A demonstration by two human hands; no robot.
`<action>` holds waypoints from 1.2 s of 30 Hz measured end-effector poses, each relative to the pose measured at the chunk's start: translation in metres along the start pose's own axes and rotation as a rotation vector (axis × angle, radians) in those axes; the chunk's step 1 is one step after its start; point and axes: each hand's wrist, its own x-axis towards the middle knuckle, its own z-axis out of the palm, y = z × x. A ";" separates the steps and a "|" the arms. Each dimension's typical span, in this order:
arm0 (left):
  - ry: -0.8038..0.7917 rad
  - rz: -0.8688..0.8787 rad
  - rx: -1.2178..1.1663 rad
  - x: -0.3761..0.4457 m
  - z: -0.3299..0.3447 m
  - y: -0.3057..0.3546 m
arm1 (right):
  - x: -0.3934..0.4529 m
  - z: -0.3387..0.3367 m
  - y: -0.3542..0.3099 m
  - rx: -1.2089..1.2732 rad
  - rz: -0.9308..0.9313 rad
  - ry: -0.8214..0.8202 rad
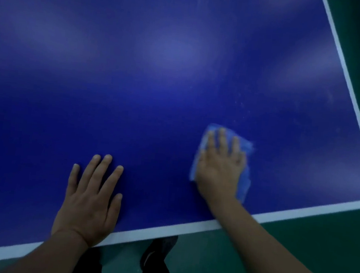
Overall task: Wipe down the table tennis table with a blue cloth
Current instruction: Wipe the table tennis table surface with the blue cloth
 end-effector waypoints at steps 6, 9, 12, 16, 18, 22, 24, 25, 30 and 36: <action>-0.001 0.010 0.017 0.002 -0.001 0.000 | 0.078 0.015 -0.161 0.082 -0.500 -0.067; 0.014 0.009 -0.005 0.002 0.000 -0.001 | 0.133 0.012 -0.143 -0.001 -0.429 -0.049; 0.012 0.009 -0.006 0.001 0.002 -0.002 | 0.171 0.008 -0.039 -0.105 -0.136 -0.007; -0.024 0.013 0.011 0.002 0.000 -0.002 | 0.171 -0.016 0.077 0.028 0.271 -0.043; -0.042 0.006 0.013 0.002 -0.002 -0.001 | 0.164 -0.017 0.065 0.070 0.364 0.002; -0.052 0.000 0.032 0.002 -0.003 0.001 | 0.110 -0.002 -0.049 0.022 -0.074 -0.021; -0.042 0.001 0.035 0.001 -0.002 0.001 | 0.066 0.005 -0.083 0.026 -0.545 -0.095; -0.038 -0.002 0.033 0.001 -0.002 0.001 | 0.061 0.003 -0.079 0.027 -0.674 -0.124; -0.039 -0.007 0.033 0.001 -0.002 0.001 | 0.146 -0.013 0.063 -0.137 -0.105 -0.095; -0.014 0.002 0.044 0.001 0.001 0.000 | 0.056 -0.003 0.078 -0.007 -0.257 -0.048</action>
